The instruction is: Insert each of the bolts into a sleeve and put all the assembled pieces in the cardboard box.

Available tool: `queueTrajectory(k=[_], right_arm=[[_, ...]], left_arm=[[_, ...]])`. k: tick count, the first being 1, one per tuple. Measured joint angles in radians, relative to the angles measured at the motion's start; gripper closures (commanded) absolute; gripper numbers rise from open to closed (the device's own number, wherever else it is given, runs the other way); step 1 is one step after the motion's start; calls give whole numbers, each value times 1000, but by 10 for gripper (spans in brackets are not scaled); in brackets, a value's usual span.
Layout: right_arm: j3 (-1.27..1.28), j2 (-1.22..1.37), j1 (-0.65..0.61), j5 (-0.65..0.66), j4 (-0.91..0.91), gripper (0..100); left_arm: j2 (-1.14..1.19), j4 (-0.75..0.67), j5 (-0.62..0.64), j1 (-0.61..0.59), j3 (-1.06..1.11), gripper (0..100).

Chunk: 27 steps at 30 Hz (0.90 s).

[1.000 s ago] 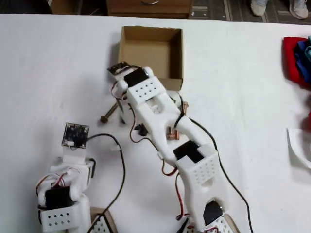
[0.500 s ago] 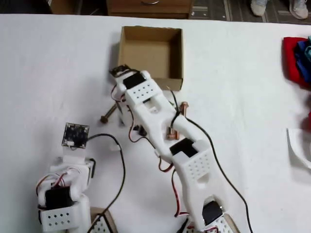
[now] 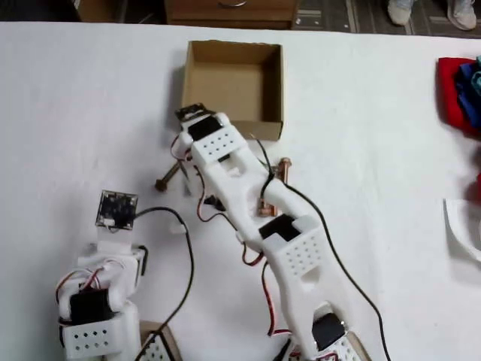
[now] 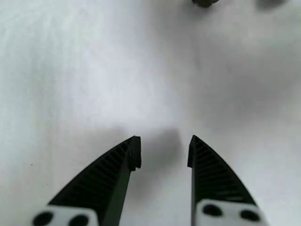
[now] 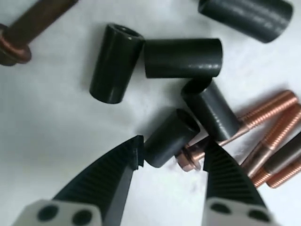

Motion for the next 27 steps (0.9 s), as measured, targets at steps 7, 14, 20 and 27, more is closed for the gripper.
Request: queueTrajectory(k=[7,14,20,27], right_arm=[[2,40,8,-3,-48,801],[0,41,55,-3,-31,864],[0,41,129,-2,0,964],[0,43,158,115,17,973]], left_arm=[[0,0,0,0,0,811],[0,0,0,0,0,811],[0,0,0,0,0,811],[0,0,0,0,0,811]])
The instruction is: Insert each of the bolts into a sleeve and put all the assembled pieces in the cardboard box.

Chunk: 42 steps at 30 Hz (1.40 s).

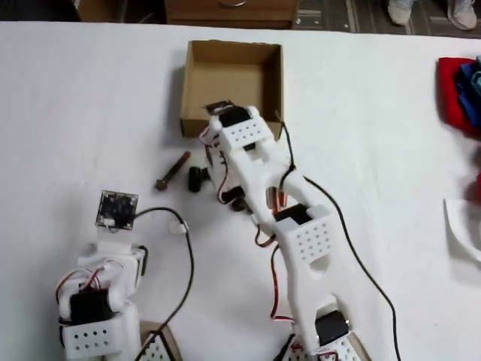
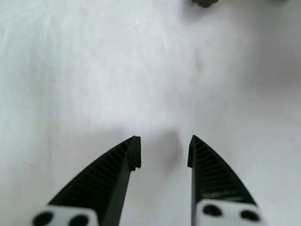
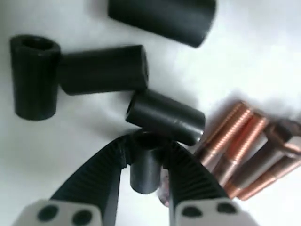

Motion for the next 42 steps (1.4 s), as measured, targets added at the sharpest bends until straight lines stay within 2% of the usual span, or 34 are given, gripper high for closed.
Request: queueTrajectory(k=[3,7,13,20,34,36,38,42], right_arm=[[3,-14,0,68,5,916],[18,-40,-2,94,35,817],[21,-52,-20,104,83,816],[40,-52,-23,104,86,867],[44,-54,-23,103,46,845],[34,-38,-23,103,46,886],[11,-14,-21,103,48,987],[-37,18,-9,103,51,978]], left_arm=[[0,0,0,0,0,811],[0,0,0,0,0,811],[0,0,0,0,0,811],[0,0,0,0,0,811],[0,0,0,0,0,811],[0,0,0,0,0,811],[0,0,0,0,0,811],[0,0,0,0,0,811]])
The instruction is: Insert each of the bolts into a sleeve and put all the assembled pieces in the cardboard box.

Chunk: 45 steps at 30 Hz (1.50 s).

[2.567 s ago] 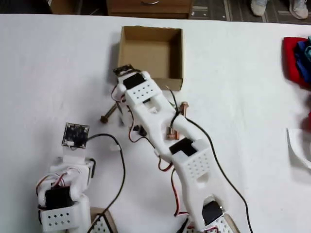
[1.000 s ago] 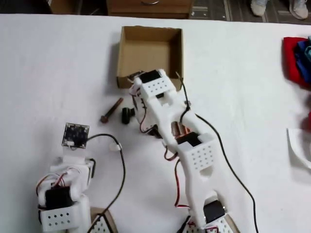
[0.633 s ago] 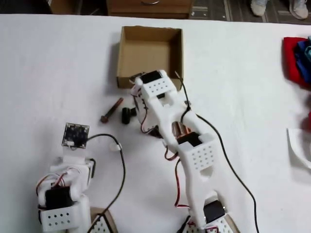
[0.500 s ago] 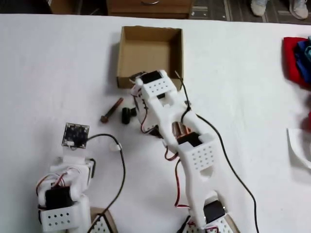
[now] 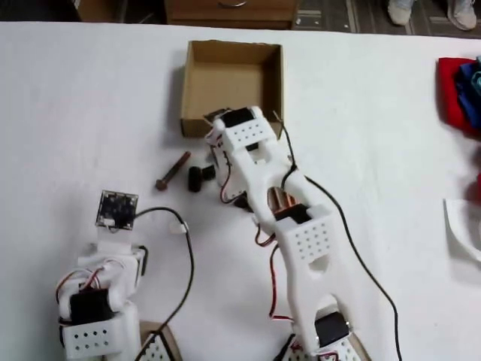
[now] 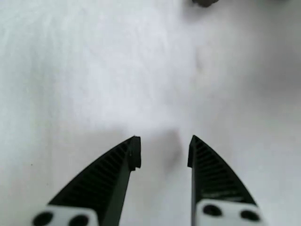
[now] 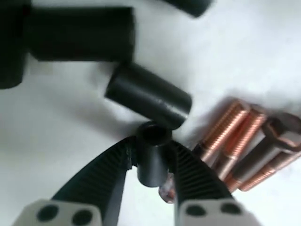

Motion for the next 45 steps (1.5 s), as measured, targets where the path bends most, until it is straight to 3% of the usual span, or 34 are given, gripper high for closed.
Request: queueTrajectory(k=[9,19,35,39,45], right_arm=[[-34,-68,-23,0,38,978],[-12,-542,-74,69,120,978],[658,-1295,-43,178,114,978],[778,-1375,-34,178,61,978],[922,-1399,110,178,-94,978]], left_arm=[[0,0,0,0,0,811],[0,0,0,0,0,811],[0,-8,-11,0,0,809],[0,-95,-20,-26,0,808],[0,-367,-178,-221,0,810]])
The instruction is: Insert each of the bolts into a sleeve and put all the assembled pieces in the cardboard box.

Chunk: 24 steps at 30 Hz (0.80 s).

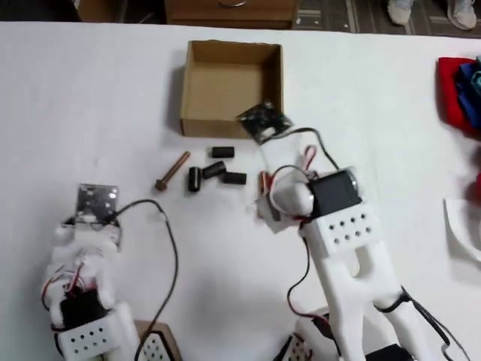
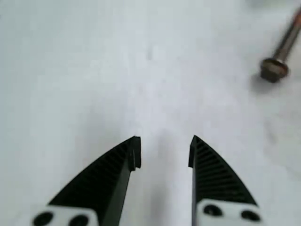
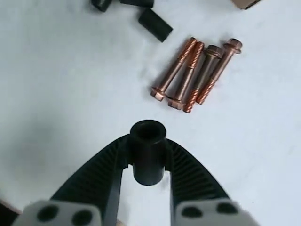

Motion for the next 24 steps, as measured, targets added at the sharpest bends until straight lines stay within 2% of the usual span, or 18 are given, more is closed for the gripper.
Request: queueTrajectory(k=[3,6,13,16,19,24], right_arm=[[74,0,72,0,-78,978],[157,0,117,0,-158,978],[275,0,155,0,-272,978],[296,0,161,0,-305,978],[322,0,166,0,-339,978],[381,0,163,0,-439,978]], left_arm=[[0,-92,-25,-61,0,809],[0,-140,-26,-55,-2,808],[75,-144,63,115,-166,808],[239,-144,103,189,-299,808],[500,-130,178,230,-470,807],[1036,15,384,325,-833,735]])
